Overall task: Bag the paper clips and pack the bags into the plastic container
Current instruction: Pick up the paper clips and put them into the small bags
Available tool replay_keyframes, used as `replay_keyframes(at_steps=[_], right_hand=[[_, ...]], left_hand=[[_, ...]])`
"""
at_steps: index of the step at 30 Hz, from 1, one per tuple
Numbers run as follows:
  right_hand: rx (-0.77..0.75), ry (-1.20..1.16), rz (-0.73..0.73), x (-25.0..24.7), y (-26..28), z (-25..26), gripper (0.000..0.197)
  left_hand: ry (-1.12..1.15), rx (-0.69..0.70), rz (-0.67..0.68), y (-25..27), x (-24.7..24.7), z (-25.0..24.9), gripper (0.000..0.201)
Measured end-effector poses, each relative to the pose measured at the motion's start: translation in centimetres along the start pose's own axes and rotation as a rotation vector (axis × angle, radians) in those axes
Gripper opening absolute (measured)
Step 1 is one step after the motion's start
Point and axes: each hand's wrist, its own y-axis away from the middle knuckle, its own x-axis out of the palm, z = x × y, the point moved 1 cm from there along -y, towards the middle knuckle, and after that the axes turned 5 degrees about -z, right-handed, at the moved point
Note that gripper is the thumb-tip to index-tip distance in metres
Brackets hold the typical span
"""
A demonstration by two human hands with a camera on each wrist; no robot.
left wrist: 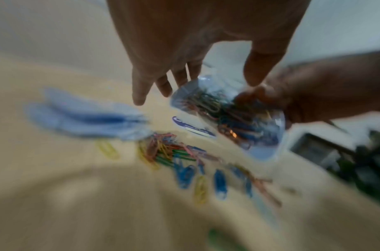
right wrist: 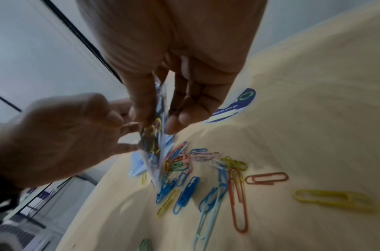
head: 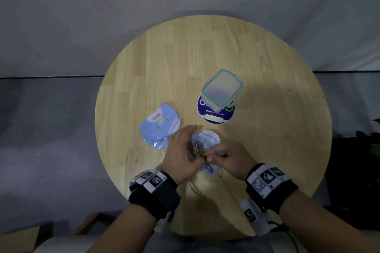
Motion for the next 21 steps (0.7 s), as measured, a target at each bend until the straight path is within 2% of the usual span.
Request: replay_keyframes(at_steps=[2, 4, 5, 9, 12, 14, 15, 17, 18, 21], right_hand=[[-0.031, 0.045, 0.024, 0.3, -0.1, 0.6, 0.016], [-0.056, 0.041, 0.043, 1.1, 0.0, 1.4, 0.016], [-0.071, 0.021, 0.062, 1.8, 0.1, 1.7, 0.016], [-0.172, 0.098, 0.102, 3.4, 0.5, 2.5, 0.013], [-0.169, 0.028, 0.114, 3.5, 1.0, 2.7, 0.019], [-0.111, -0.104, 0.054, 3.1, 1.1, 2.3, 0.021], [-0.076, -0.123, -0.040, 2.7, 1.0, 1.6, 0.019], [0.013, 0.010, -0.248, 1.3, 0.6, -0.4, 0.016], [0.085, 0.128, -0.275, 0.6, 0.6, -1.6, 0.018], [0.301, 0.386, -0.082, 0.2, 1.5, -3.8, 0.041]], left_hand=[[-0.147, 0.107, 0.047, 0.7, 0.1, -0.1, 0.106], [-0.146, 0.095, -0.015, 1.1, 0.5, 0.2, 0.117], [-0.119, 0.072, -0.060, 1.1, 0.8, 0.5, 0.114], [-0.059, 0.068, -0.207, 1.5, 1.2, 1.0, 0.074], [-0.065, 0.105, -0.258, 2.2, 0.9, 1.4, 0.064], [-0.105, 0.104, -0.276, 2.5, 0.7, 2.1, 0.060], [-0.124, 0.088, -0.267, 2.7, 0.5, 2.5, 0.057], [-0.171, 0.048, -0.238, 2.8, -0.1, 3.1, 0.053], [-0.181, 0.055, -0.243, 2.9, -0.5, 3.1, 0.050], [-0.156, 0.119, -0.324, 3.2, -1.7, 2.4, 0.049]])
